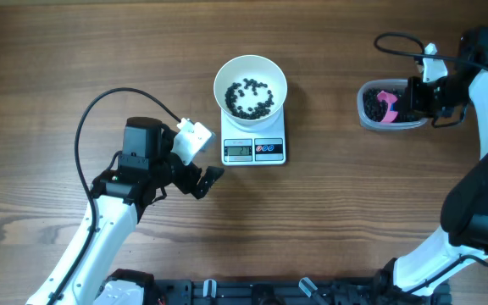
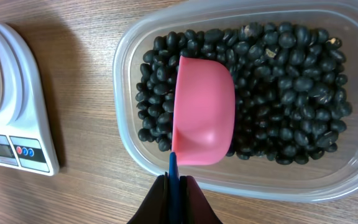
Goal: Scoop item into bowl and weigh 150g on scale
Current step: 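Dip the pink scoop into the black beans and lift it, then carry the filled scoop over the white bowl with the right gripper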
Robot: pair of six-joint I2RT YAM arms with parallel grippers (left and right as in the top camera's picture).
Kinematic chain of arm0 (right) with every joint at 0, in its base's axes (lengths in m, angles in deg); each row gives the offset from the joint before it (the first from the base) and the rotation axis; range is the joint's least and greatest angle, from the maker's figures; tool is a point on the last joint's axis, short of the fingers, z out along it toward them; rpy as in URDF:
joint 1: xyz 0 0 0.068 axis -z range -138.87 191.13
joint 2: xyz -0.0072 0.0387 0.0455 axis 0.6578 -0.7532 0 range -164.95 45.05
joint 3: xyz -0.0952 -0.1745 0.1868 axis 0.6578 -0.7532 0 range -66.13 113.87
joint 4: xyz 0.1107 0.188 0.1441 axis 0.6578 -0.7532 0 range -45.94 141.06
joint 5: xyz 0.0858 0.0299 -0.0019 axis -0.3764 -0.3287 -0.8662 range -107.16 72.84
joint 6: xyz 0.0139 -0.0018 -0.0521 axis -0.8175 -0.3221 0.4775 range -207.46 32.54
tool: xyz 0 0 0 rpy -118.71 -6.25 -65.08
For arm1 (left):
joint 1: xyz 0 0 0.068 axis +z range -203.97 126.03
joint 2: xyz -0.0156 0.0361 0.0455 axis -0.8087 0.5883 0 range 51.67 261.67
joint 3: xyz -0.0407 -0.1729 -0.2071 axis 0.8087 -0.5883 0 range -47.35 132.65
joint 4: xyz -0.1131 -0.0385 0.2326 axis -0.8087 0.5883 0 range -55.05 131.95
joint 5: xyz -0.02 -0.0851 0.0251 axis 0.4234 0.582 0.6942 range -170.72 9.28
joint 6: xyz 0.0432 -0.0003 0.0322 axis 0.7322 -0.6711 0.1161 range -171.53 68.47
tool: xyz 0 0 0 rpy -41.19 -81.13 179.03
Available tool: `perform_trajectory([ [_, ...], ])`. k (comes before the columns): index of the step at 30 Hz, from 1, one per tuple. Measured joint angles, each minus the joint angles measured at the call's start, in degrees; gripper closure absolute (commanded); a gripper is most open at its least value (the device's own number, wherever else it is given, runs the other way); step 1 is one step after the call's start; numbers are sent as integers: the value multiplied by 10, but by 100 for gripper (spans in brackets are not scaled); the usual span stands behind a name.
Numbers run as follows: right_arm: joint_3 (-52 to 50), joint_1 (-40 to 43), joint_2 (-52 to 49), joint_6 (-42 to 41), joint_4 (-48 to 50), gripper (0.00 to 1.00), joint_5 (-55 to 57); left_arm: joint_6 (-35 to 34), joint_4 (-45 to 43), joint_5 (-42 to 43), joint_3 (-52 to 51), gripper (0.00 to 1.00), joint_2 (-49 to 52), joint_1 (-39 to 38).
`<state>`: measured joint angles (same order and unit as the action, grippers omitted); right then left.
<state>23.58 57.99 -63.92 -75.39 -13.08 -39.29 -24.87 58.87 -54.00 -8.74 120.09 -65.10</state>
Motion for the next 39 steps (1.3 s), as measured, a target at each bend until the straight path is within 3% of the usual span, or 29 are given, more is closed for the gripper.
perform_trajectory([
  [18,-15,146,-2,61,-46,96,-195,0,0,0,0,0,0,0],
  [31,-23,136,-3,134,-148,96,-359,0,0,0,0,0,0,0],
  [39,-18,32,-3,132,-165,95,-394,0,0,0,0,0,0,0],
])
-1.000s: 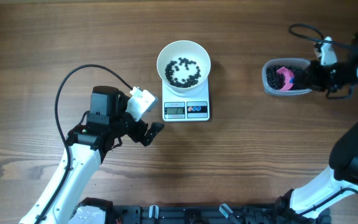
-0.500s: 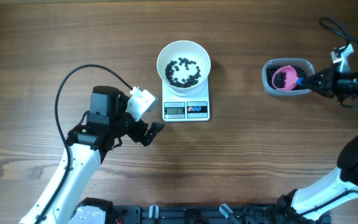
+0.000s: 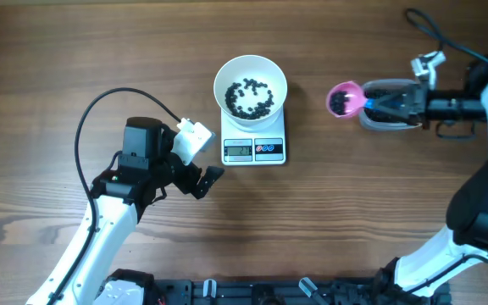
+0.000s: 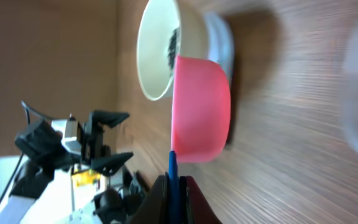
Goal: Scoop item into bowl and weigh 150g on scale
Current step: 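Carry the filled scoop over the white bowl with the right gripper, then tip the scoop to pour beans into the white bowl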
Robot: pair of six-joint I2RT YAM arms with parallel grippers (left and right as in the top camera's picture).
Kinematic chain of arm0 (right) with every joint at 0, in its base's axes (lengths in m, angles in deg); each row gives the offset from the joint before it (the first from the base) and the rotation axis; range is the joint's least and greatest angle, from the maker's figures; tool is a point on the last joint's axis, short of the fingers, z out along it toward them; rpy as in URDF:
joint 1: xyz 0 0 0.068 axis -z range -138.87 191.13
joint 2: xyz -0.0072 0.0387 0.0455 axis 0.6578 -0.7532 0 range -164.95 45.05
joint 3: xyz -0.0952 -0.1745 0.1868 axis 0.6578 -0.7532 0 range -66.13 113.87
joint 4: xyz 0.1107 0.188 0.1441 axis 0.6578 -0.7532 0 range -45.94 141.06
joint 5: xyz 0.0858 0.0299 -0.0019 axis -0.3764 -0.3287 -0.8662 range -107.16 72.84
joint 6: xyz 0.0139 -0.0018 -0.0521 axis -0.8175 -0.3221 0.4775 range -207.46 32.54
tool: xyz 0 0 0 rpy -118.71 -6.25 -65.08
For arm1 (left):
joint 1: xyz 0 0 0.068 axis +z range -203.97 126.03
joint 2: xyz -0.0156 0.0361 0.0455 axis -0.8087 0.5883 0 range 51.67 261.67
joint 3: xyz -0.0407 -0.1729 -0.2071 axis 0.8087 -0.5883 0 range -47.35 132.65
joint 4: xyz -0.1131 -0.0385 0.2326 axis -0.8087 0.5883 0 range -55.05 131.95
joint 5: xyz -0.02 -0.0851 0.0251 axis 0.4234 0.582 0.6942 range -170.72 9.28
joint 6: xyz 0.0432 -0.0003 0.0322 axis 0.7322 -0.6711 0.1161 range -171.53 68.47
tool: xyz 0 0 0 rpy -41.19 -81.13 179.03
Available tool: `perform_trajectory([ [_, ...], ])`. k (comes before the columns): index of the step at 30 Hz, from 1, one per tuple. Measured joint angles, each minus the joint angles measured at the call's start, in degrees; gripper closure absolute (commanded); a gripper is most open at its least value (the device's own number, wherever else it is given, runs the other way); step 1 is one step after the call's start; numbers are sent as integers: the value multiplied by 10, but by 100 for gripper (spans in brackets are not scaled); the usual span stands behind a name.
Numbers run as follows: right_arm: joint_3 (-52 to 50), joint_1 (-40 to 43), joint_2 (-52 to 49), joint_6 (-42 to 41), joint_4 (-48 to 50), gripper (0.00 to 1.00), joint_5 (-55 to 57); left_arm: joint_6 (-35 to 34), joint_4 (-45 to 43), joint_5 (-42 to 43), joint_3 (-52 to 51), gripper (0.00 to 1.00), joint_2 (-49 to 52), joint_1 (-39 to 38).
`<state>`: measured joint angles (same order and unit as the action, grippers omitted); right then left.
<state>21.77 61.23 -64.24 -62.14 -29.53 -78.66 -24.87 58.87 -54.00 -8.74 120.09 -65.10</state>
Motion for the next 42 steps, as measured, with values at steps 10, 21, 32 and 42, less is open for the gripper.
perform_trajectory([
  [10,176,-209,0,-167,75,95,92,0,0,0,0,0,0,0],
  [21,222,-450,0,-283,150,96,448,0,0,0,0,0,0,0],
  [32,225,-596,7,-302,166,96,781,0,0,0,0,0,0,0],
  [42,226,-631,29,-285,169,96,867,0,0,0,0,0,0,0],
])
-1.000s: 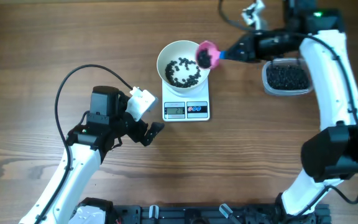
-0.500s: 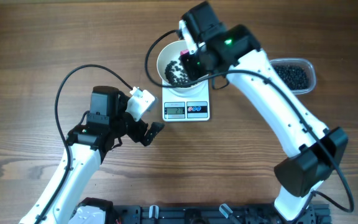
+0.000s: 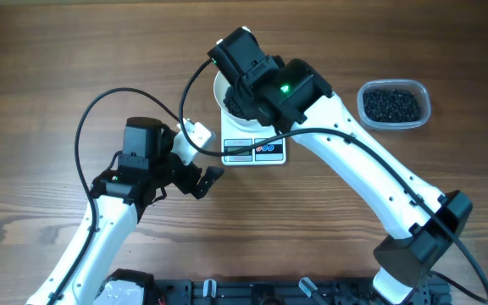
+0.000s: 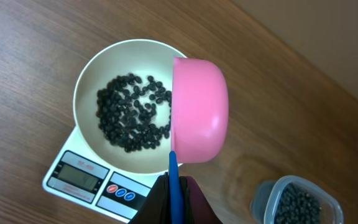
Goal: Scoop item into bowl and weigh 150g on scale
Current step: 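Tip the scoop to pour beans into the white bowl, then return the empty scoop to the bean tub with the right gripper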
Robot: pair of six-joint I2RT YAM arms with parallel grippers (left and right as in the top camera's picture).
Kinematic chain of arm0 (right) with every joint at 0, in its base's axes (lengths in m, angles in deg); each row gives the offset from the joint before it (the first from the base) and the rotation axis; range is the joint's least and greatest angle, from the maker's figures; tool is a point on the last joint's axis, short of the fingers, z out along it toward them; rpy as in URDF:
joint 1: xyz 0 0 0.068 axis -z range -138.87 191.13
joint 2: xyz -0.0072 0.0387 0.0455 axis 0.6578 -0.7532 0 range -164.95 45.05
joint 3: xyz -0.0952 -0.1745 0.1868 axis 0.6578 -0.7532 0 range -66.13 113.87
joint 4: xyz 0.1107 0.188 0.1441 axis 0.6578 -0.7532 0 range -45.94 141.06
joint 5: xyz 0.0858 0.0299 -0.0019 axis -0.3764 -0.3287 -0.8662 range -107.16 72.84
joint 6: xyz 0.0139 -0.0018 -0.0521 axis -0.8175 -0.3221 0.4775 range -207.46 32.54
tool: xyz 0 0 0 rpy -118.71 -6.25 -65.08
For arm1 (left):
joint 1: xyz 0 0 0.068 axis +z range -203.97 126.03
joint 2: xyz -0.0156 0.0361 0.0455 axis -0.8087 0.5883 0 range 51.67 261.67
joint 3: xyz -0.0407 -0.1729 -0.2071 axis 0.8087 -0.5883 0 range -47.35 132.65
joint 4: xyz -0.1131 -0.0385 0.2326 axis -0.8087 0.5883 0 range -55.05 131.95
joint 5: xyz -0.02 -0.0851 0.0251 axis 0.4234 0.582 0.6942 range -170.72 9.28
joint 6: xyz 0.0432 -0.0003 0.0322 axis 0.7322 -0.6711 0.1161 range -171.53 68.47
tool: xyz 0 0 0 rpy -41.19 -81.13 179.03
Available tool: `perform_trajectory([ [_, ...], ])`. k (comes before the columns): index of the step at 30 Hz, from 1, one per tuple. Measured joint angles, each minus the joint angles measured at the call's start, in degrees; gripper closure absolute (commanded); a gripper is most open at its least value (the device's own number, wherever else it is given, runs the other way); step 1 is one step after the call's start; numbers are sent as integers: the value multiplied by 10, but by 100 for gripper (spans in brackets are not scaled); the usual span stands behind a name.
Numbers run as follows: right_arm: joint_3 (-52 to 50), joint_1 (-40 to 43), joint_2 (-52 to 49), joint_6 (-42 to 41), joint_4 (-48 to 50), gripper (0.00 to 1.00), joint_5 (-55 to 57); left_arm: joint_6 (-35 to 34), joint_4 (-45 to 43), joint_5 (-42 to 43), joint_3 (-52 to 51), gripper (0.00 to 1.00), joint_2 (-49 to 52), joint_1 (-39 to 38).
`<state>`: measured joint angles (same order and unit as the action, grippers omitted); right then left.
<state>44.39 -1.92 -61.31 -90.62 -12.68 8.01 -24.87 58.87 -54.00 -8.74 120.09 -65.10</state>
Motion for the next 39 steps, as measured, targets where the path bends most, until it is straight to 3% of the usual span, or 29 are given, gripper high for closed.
perform_trajectory([
  [7,0,3,1,6,12,96,-3,0,0,0,0,0,0,0],
  [12,0,65,47,22,7,96,-95,0,0,0,0,0,0,0],
  [19,9,283,165,54,-94,96,-162,0,0,0,0,0,0,0],
  [26,-25,483,151,64,-102,96,-164,0,0,0,0,0,0,0],
  [32,-109,505,59,65,-61,96,-163,0,0,0,0,0,0,0],
  [39,-119,502,6,56,-48,96,-114,0,0,0,0,0,0,0],
])
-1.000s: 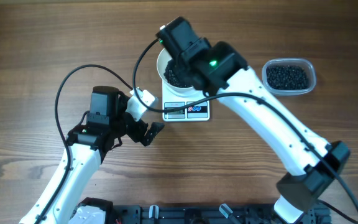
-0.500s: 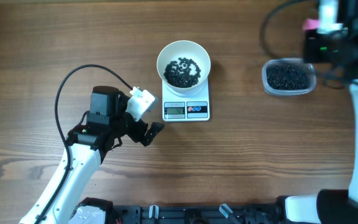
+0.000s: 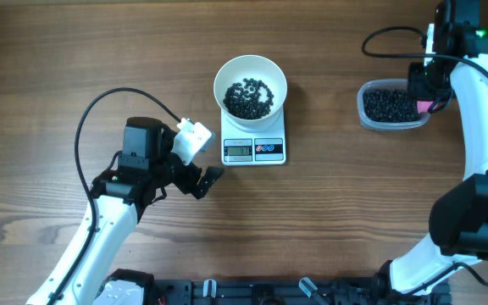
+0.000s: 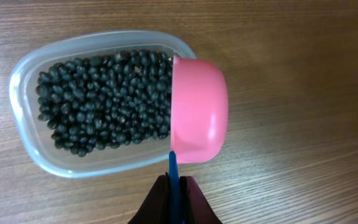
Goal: Scoop item into bowl and weigh 150g on scale
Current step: 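Return the empty scoop to the bean tub with the right gripper, then dip the pink scoop into the black beans and lift it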
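Note:
A white bowl holding black beans stands on the white scale at the table's middle. At the right, a clear plastic tub is full of black beans. My right gripper is shut on the blue handle of a pink scoop, whose cup hangs over the tub's right end, seen from its outside. In the overhead view the right gripper is at the tub's right edge. My left gripper rests left of the scale, jaws apart, holding nothing.
A black cable loops over the table behind the left arm. Another cable curves above the tub at the back right. Bare wood lies between the scale and the tub.
My right arm has moved from over the bowl on the scale back to the tub at the right, still holding the scoop. The left arm has not moved.
The scoop first lay cup-down in the tub's beans, held by my right gripper. Then it was out of the tub, loaded with beans, toward the bowl. Then it was tipped over the bowl, which held more beans. Now it hangs over the tub again.

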Robot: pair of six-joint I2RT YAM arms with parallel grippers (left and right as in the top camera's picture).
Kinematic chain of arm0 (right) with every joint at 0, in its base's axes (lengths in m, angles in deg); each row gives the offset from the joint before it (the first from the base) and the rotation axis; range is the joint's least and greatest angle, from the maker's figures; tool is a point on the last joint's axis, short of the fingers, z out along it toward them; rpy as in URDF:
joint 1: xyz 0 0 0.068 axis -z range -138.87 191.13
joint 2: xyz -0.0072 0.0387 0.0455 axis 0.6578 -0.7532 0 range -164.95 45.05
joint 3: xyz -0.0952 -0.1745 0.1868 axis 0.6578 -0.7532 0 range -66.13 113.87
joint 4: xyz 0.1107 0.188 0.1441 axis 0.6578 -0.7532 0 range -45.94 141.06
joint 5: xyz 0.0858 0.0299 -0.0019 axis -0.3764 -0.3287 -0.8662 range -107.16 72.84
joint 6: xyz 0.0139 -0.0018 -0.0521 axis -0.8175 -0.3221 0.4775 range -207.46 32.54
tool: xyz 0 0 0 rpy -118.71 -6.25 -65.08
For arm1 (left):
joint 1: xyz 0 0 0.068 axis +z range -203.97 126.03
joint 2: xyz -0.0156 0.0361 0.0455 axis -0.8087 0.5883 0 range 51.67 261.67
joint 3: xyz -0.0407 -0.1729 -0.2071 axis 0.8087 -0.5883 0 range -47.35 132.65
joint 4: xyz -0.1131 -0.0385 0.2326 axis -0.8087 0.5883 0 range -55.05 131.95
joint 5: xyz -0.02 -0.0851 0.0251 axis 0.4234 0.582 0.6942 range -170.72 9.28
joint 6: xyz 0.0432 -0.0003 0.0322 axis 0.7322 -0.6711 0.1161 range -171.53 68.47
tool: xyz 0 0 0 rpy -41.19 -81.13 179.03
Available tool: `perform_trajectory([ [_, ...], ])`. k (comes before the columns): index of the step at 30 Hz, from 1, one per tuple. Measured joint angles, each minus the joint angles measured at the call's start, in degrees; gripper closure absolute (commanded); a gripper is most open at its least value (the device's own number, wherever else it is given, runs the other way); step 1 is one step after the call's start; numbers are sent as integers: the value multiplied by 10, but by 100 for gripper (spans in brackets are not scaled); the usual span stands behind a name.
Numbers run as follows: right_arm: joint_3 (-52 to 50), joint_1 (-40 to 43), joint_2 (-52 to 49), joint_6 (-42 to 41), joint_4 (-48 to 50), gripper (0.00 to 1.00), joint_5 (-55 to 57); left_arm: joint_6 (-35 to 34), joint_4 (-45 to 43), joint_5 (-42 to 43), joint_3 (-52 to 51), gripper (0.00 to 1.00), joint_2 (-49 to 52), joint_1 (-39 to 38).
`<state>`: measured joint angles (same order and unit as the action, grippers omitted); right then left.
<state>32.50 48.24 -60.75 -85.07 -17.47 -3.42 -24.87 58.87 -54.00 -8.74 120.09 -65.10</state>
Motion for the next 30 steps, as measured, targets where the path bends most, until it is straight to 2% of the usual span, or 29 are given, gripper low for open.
perform_trajectory([
  [15,-8,-25,-54,-2,4,96,-1,0,0,0,0,0,0,0],
  [30,-7,-19,-77,51,-10,96,-143,0,0,0,0,0,0,0],
])
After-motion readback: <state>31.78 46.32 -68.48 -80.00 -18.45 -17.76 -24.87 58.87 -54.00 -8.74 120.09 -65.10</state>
